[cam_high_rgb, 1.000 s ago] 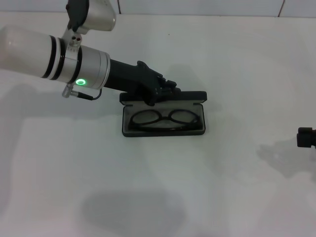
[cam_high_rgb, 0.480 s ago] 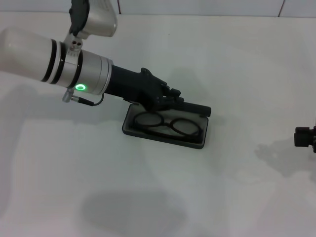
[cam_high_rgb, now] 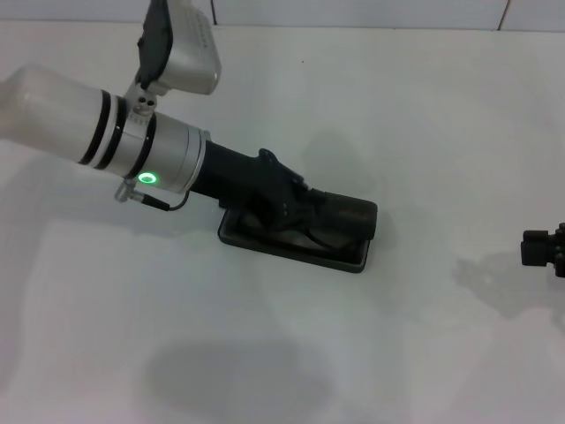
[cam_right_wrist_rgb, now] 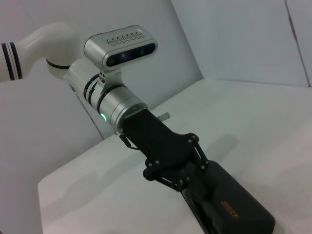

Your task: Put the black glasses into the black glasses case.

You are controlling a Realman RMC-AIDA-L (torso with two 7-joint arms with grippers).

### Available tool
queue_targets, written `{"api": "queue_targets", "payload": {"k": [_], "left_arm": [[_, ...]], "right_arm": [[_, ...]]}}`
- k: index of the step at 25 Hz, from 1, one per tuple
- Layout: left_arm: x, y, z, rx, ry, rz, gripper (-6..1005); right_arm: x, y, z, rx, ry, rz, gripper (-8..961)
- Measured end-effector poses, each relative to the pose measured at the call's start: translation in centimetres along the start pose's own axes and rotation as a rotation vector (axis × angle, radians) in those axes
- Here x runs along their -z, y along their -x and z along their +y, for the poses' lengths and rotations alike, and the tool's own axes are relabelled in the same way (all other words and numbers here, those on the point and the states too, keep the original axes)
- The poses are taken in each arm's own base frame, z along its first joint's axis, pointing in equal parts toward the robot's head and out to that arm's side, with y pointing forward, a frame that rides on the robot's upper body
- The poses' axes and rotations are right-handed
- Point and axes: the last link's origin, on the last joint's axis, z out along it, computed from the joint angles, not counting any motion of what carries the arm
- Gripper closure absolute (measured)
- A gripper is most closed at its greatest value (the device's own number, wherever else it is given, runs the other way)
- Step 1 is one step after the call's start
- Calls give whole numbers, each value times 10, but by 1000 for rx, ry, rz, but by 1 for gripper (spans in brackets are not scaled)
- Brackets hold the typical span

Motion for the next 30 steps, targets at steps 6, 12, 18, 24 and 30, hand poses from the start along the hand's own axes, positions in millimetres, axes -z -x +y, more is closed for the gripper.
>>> {"api": "queue_targets", "payload": {"k": [6, 12, 18, 24, 30], "left_arm": [[-3, 3, 6, -25, 37, -32, 821], [-3, 1, 9, -35, 60, -32, 821], [-4, 6, 10, -32, 61, -36, 820], [-6, 7, 12, -33, 64, -30, 820], [9, -13, 25, -102, 99, 94, 819]], "right_arm": [[0, 0, 0, -1, 1, 1, 823], [0, -2, 1, -6, 1, 2, 822], [-2, -3, 0, -6, 7, 1, 822], [-2, -3, 1, -4, 12, 2, 822], [0, -7, 5, 14, 31, -11, 822]]}}
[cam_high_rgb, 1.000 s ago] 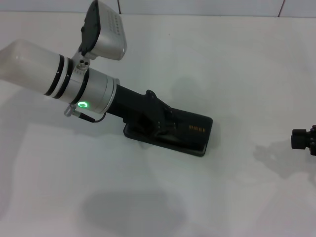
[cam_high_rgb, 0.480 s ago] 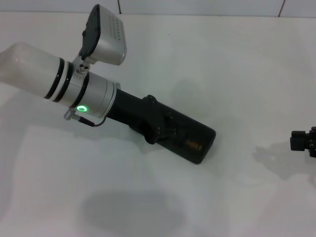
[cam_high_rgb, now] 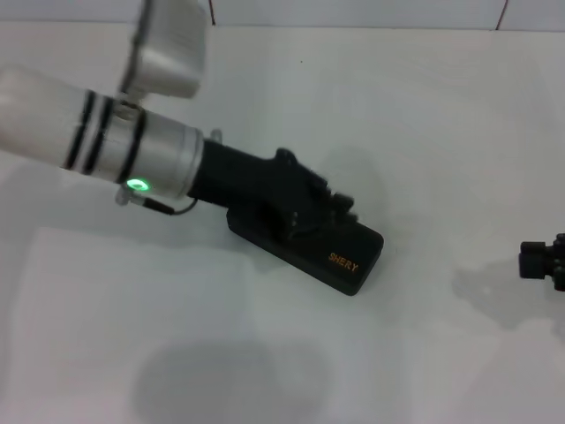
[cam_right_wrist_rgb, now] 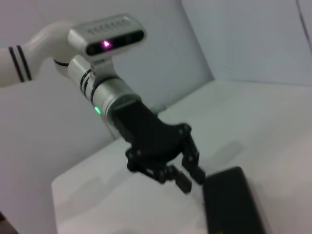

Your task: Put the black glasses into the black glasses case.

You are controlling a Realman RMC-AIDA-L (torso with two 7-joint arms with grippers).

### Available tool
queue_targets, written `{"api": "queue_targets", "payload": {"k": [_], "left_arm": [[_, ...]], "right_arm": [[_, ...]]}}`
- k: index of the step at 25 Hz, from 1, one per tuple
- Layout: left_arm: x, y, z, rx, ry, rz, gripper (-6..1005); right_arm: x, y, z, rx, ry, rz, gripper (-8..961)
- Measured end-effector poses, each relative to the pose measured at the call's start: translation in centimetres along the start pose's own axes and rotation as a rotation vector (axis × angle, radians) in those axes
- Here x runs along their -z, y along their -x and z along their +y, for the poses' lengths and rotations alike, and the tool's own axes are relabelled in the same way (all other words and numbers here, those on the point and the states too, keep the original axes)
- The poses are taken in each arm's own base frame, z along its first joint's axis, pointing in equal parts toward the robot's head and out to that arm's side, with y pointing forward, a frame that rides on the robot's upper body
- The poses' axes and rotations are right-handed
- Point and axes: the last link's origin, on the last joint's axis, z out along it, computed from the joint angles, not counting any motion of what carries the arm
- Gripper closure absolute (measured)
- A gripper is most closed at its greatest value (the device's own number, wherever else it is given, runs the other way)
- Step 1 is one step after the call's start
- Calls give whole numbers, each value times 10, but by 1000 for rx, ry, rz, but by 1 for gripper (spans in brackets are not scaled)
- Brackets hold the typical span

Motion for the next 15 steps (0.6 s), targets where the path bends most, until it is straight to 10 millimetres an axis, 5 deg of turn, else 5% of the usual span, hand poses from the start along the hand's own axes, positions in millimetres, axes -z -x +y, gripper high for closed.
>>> {"api": "queue_targets", "payload": {"k": [7, 12, 15], "left_arm": [[63, -36, 39, -102, 46, 365, 808], [104, -23, 63, -194, 82, 577, 794], [111, -12, 68, -173, 80, 565, 720]], "right_arm": [[-4, 10, 25, 267, 169, -212, 818], [-9, 24, 33, 380, 227, -421, 812], [-22, 34, 32, 398, 259, -430, 702]]}}
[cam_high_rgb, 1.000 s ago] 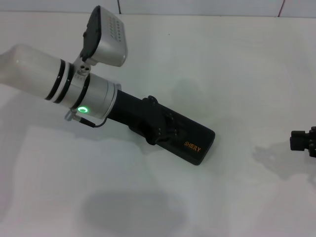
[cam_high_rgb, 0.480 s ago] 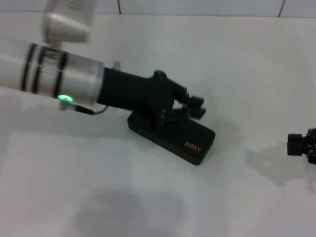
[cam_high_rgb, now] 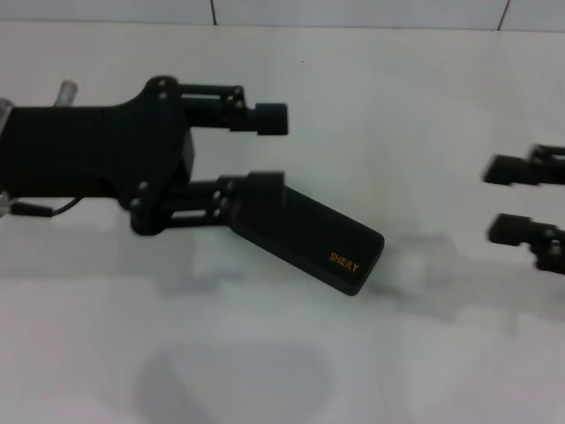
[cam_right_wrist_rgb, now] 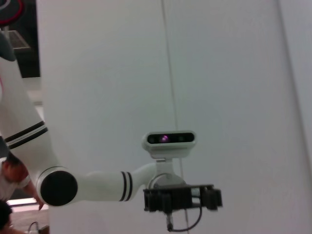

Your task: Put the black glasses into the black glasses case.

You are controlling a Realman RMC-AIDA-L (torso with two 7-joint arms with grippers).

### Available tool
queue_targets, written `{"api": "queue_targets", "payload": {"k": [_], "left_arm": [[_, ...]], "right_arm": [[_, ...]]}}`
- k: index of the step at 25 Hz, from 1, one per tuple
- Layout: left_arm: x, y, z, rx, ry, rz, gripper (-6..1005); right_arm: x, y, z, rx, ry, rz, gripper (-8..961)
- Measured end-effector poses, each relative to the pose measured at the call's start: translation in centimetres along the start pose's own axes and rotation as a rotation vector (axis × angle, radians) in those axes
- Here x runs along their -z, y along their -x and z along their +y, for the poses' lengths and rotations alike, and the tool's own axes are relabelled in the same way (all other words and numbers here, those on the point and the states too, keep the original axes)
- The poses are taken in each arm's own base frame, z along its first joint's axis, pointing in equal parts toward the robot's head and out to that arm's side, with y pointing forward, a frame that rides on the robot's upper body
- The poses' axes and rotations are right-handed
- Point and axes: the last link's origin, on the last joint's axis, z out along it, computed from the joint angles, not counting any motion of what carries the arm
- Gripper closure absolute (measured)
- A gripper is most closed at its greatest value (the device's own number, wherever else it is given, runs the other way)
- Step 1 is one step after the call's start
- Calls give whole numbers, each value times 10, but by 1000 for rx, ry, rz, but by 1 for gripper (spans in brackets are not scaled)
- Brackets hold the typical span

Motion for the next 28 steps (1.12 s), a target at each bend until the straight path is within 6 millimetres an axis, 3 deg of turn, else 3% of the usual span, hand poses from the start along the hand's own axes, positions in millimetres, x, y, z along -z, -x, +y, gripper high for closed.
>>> {"api": "queue_targets", "payload": {"k": [9, 13, 19, 28], "left_arm": [[15, 19, 7, 54, -23, -53, 344], [19, 26, 9, 47, -34, -55, 332], [28, 29, 12, 55, -62, -59, 331], [40, 27, 11, 23, -150, -10, 330]], "right_arm": [[-60, 6, -25, 37, 139, 53, 337], [-72, 6, -28, 41, 161, 68, 151], [-79, 5, -28, 43, 180, 76, 66], [-81, -5, -29, 37, 154, 98, 69]]}}
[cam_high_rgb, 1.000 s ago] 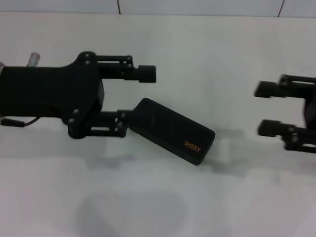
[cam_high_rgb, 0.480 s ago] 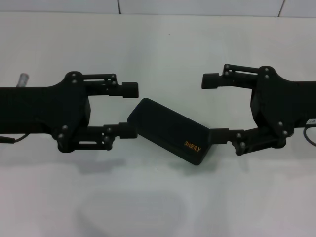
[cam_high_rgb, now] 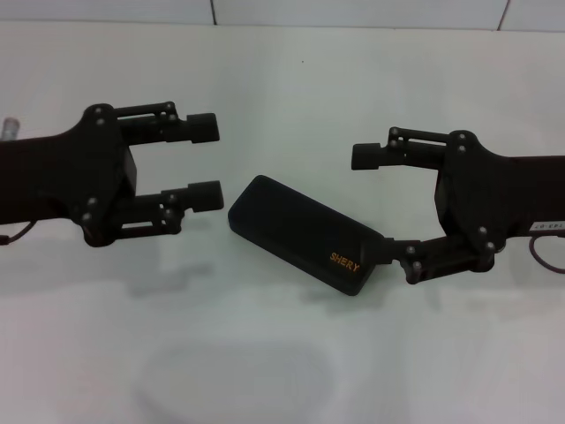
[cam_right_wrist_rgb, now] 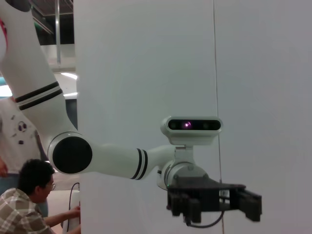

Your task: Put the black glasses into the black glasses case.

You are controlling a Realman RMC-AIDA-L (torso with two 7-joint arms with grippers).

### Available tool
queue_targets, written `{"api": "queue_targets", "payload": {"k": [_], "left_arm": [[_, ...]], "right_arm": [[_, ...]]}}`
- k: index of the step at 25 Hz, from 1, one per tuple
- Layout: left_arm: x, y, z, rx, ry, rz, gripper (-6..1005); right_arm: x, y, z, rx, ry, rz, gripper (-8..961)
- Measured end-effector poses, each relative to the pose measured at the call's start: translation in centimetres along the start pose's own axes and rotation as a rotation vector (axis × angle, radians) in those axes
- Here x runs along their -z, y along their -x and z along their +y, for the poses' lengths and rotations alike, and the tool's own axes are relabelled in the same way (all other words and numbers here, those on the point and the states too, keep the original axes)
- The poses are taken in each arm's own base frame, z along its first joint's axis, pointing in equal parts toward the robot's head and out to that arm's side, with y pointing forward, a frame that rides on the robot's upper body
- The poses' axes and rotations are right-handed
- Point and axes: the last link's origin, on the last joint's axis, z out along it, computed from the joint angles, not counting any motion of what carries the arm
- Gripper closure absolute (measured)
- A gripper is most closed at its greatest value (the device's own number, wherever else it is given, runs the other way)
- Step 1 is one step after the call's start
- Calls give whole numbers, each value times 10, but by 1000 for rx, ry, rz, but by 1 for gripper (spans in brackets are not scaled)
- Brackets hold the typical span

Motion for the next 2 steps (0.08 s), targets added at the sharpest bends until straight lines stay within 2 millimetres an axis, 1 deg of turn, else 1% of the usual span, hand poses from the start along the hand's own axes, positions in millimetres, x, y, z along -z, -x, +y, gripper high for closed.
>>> {"api": "queue_targets", "payload": {"k": [2], "left_arm": [[2, 0, -2, 22, -1, -2, 330]], "right_arm": [[0, -2, 0, -4, -5, -7, 69]]}}
